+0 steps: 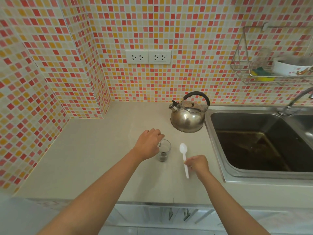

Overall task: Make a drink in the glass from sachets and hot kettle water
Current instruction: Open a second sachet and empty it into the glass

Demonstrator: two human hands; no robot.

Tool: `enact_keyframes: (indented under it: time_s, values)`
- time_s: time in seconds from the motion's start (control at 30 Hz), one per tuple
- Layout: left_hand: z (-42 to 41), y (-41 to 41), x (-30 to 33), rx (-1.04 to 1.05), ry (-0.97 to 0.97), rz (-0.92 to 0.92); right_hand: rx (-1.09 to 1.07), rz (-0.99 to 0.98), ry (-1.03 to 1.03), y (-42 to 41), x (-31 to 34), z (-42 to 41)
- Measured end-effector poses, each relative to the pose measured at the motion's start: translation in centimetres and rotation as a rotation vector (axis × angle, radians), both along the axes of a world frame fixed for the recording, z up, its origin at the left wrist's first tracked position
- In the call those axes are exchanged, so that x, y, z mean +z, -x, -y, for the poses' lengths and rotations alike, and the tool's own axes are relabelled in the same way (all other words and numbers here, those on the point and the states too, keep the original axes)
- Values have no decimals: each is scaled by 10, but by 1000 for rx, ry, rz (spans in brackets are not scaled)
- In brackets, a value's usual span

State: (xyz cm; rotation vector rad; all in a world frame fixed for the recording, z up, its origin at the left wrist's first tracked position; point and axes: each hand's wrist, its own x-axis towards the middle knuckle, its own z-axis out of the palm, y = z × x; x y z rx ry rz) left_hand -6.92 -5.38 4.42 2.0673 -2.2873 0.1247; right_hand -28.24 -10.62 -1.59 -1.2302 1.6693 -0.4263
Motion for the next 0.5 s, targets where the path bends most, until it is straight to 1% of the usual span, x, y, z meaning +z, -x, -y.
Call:
enact_keyframes:
  time_s: [0.1, 0.27, 0.5]
  values:
    - [-1, -2, -2, 11, 6, -39, 22, -64, -25, -1, -13, 2]
    - [0, -5, -5, 30, 27, -97, 110, -77, 11, -2, -26, 2]
    - [2, -9, -12, 3, 45, -101, 80, -91, 36, -4, -33, 0]
